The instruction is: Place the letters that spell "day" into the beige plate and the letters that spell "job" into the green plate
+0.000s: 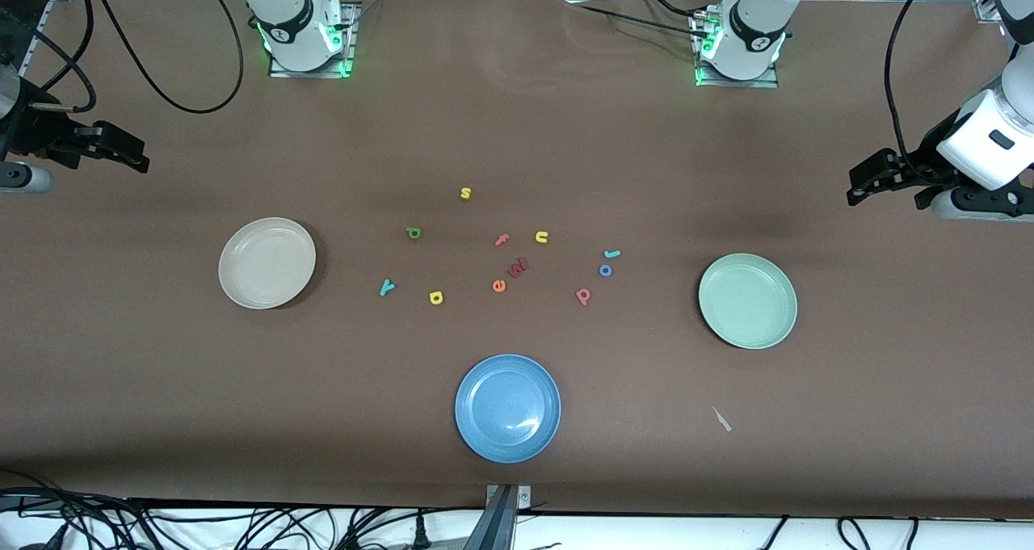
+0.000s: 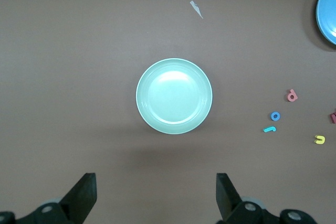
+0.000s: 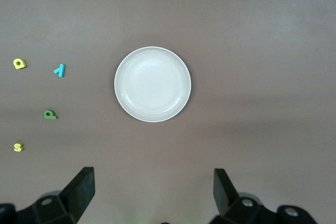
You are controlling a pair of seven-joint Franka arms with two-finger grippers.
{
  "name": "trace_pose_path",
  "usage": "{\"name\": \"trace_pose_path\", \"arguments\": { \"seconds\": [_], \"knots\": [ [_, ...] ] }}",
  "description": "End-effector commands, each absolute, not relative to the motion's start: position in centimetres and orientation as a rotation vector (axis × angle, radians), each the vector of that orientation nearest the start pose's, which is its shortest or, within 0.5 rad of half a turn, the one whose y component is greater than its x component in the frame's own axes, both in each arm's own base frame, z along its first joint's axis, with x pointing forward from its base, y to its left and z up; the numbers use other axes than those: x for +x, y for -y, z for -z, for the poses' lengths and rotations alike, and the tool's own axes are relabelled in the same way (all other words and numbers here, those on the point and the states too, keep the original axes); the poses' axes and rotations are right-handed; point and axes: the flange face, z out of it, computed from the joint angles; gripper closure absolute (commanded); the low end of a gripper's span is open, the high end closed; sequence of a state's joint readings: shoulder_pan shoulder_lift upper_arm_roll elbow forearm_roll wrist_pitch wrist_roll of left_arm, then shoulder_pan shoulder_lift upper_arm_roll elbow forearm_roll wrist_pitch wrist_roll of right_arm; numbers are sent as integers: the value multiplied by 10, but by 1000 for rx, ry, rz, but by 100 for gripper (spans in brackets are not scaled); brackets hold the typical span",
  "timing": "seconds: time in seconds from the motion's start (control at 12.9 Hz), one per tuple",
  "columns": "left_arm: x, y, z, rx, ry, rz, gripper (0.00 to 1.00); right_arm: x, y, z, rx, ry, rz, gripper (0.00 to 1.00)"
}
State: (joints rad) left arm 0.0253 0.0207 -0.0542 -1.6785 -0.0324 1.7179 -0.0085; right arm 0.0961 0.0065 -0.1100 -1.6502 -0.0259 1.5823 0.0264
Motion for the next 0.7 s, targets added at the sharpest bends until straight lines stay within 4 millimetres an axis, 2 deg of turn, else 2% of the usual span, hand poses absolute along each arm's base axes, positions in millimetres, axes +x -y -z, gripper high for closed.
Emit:
{"name": "trace_pose_path", "arguments": {
  "seconds": [0.0,0.62],
  "knots": [
    [573,18,-580,-3147,-64,36,0,553,13,-587,-3171,-42,-124,0],
    [573,14,-579,-3149,-54,31,0,553,13,-587,-3171,-42,-124,0]
  ]
}}
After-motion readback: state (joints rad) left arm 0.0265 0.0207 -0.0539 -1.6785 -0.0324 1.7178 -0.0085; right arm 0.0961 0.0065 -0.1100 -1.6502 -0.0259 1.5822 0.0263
